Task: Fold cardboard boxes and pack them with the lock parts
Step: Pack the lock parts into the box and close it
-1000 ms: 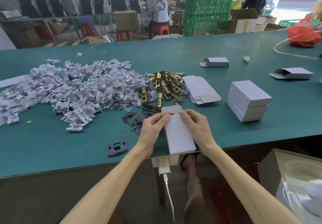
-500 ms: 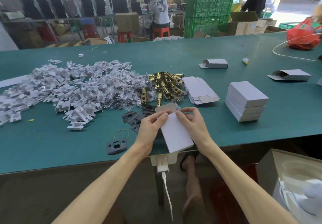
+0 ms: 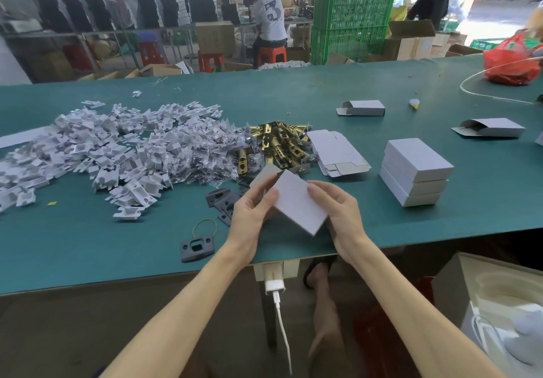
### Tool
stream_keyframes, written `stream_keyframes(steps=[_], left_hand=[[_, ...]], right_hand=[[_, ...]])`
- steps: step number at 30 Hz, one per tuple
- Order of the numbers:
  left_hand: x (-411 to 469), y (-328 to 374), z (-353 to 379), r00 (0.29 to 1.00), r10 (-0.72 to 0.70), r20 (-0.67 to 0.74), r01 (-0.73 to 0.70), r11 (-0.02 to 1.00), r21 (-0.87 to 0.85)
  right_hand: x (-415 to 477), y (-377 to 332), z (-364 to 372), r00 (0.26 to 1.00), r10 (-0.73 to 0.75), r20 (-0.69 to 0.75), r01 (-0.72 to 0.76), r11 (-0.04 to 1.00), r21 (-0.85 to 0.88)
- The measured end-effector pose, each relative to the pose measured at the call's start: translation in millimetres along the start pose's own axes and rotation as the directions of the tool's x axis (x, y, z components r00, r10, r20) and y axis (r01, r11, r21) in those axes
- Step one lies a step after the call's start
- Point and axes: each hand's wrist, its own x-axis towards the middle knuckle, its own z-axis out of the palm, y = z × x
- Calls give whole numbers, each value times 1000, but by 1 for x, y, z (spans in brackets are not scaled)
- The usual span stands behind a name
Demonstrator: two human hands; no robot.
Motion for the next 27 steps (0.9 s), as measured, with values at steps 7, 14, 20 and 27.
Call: stream_keyframes(steps=[7, 14, 20, 27], left_hand=[[-4, 0, 3, 996, 29, 88, -42, 989, 141], [-7, 1, 9, 990, 94, 108, -116, 970, 216], [-6, 1, 6, 995, 69, 67, -82, 972, 220], [-6, 2, 6, 989, 83, 125, -114, 956, 269]], right_hand=[[4, 3, 0, 983, 24, -183, -8, 996, 88], [5, 6, 0, 987, -9, -162, 8, 1000, -5], [4, 5, 1, 986, 0, -164, -3, 1000, -16], [4, 6, 1, 981, 6, -195, -13, 999, -32]])
